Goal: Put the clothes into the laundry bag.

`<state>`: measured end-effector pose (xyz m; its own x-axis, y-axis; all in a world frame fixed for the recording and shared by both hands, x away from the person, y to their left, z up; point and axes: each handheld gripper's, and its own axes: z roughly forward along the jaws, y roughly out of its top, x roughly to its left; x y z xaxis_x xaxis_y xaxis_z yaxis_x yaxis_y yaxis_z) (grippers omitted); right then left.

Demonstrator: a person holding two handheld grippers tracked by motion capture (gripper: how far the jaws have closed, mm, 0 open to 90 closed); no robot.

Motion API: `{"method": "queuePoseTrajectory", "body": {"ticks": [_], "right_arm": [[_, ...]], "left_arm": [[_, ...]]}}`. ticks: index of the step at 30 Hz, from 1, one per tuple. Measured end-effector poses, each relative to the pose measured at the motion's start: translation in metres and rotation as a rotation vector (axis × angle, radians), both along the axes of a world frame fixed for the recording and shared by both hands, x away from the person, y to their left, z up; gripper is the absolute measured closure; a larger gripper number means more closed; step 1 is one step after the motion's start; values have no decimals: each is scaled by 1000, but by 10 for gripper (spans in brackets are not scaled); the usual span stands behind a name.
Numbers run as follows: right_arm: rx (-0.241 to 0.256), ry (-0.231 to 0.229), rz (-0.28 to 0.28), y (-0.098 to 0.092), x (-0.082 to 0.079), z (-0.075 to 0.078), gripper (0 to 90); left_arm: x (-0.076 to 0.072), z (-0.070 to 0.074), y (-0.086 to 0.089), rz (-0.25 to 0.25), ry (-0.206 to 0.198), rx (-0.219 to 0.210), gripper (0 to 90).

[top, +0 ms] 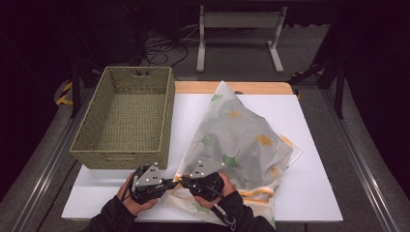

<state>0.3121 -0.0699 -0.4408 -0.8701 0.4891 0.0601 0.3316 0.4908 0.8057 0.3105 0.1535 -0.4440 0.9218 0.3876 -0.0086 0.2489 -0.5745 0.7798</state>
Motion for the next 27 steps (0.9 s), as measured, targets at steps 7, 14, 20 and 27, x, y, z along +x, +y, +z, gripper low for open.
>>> {"method": "queuePoseTrajectory", "body": {"ticks": [7, 14, 20, 27], "right_arm": [[-28, -22, 12, 1, -2, 2, 900], [-36, -41, 23, 2, -1, 6, 900], [-15, -23, 19, -1, 2, 5, 886], [-45, -28, 38, 0, 0, 6, 900]], "left_arm": [[1, 1, 2, 7, -1, -2, 875], [3, 3, 4, 12, -2, -9, 875], [2, 2, 3, 9, 6, -8, 875], [2, 2, 1, 2, -5, 12, 876]]}}
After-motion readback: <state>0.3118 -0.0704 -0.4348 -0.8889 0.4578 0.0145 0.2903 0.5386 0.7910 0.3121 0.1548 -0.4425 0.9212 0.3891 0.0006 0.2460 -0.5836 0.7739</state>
